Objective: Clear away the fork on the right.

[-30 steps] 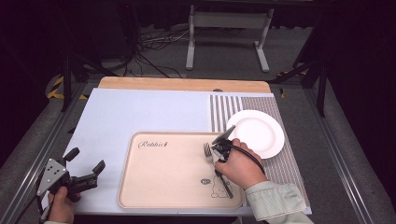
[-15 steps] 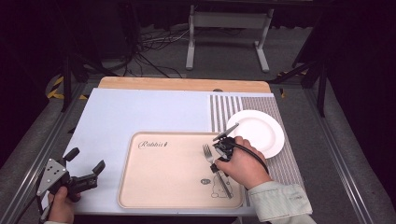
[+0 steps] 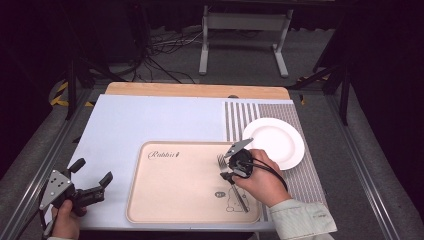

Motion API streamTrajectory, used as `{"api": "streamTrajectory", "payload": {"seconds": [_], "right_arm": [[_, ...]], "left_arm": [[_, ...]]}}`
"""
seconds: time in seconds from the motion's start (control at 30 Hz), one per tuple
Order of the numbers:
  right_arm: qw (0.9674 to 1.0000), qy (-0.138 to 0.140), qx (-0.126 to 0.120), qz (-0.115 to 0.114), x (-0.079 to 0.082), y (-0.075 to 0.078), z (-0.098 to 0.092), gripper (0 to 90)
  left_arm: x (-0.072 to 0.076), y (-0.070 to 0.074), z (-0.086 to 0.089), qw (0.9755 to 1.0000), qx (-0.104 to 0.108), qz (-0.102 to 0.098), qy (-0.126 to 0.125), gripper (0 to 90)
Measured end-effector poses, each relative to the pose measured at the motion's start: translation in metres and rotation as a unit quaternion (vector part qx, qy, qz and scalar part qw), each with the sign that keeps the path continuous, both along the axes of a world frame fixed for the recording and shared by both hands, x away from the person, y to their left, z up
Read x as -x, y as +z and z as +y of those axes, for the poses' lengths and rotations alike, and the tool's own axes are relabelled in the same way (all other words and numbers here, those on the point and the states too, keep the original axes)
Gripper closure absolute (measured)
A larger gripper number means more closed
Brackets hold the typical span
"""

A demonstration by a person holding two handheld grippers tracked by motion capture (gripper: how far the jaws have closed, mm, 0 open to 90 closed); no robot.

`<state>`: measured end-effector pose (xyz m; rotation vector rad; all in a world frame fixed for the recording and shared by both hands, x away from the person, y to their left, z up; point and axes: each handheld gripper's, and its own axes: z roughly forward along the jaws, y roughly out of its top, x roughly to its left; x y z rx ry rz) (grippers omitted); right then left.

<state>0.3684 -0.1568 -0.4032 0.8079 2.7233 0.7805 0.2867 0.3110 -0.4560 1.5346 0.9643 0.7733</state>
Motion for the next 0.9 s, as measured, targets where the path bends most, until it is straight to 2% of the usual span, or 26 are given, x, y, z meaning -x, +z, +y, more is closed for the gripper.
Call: {"api": "streamTrajectory", "payload": {"seconds": [0.07,0.17,0.2,0.27,0.6,0.9], "right_arm": [[1.0000,0.003,-0.004,-0.005,0.002,-0.003,0.002,77.9],[0.9996,0.015,0.003,-0.024,0.003,-0.007,0.004,89.4],[0.9993,0.020,0.003,-0.032,0.002,-0.008,0.004,90.0],[0.9993,0.019,0.002,-0.031,0.001,-0.009,0.004,90.0],[0.9996,0.025,0.000,-0.016,-0.011,-0.026,0.008,90.0],[0.9996,0.024,0.006,-0.011,-0.013,-0.030,0.010,90.0]], "left_arm": [[0.000,0.000,0.000,1.0000,0.000,0.000,0.000,0.3],[0.000,0.000,0.000,1.0000,-0.001,0.000,0.000,0.3],[0.000,0.000,0.000,1.0000,-0.002,0.000,0.000,0.3],[0.000,0.000,0.000,1.0000,-0.001,0.000,-0.001,0.3],[0.000,0.000,0.001,1.0000,0.000,0.001,0.000,0.3],[0.000,0.000,0.001,1.0000,-0.001,0.001,0.000,0.3]]}}
